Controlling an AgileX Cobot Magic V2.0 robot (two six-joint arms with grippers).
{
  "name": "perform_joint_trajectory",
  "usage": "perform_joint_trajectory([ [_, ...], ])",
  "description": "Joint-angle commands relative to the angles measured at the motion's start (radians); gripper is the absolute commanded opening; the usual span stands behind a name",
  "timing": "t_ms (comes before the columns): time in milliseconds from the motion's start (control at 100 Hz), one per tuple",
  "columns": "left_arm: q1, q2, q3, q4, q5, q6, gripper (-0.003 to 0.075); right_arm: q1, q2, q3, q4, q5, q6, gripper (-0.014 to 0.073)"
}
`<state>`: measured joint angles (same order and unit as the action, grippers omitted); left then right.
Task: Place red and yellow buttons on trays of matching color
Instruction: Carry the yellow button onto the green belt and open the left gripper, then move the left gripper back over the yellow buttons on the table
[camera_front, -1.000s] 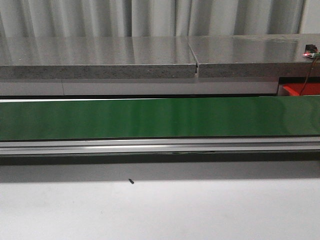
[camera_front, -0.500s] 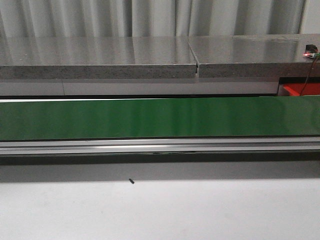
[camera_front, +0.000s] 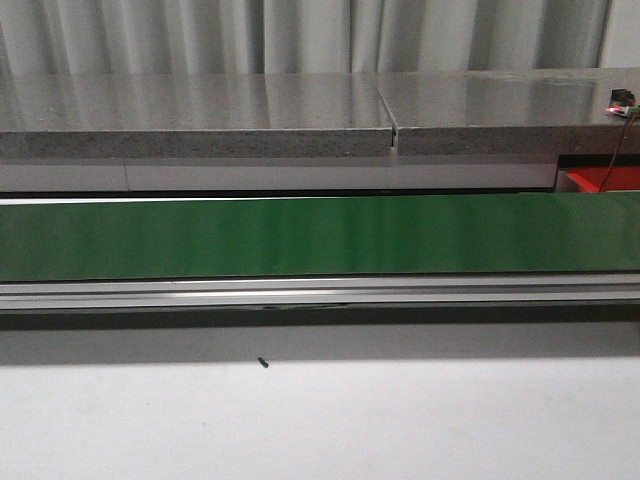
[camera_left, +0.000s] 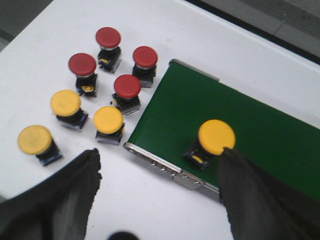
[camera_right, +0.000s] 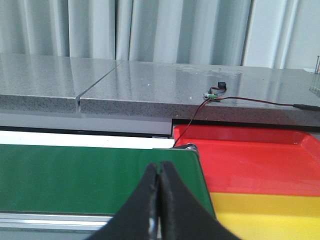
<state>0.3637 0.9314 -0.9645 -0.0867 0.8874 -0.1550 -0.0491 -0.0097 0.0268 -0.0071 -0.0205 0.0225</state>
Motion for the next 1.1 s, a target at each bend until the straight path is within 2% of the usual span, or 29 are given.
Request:
perform_joint_trajectory([
  [0, 0.037, -0.037, -0.001, 0.007, -0.024, -0.009, 0.0470, 0.003, -0.020, -0.016, -0.003, -0.077, -0.003, -0.0057],
  [410, 0.200, 0.012, 0.071, 0.009, 0.000, 0.003, 0.0470, 0.003, -0.020, -0.016, -0.003, -0.077, -0.003, -0.0057],
  [870, 0.340, 0.256, 0.074, 0.016, -0.026, 0.024, 0.0482, 0.003, -0.020, -0.016, -0.003, -0.077, -0.003, -0.0057],
  [1090, 0.353, 0.388, 0.074, 0.016, -0.109, 0.052, 0.0482, 0.003, -0.020, -0.016, -0.003, -0.077, -0.003, -0.0057],
])
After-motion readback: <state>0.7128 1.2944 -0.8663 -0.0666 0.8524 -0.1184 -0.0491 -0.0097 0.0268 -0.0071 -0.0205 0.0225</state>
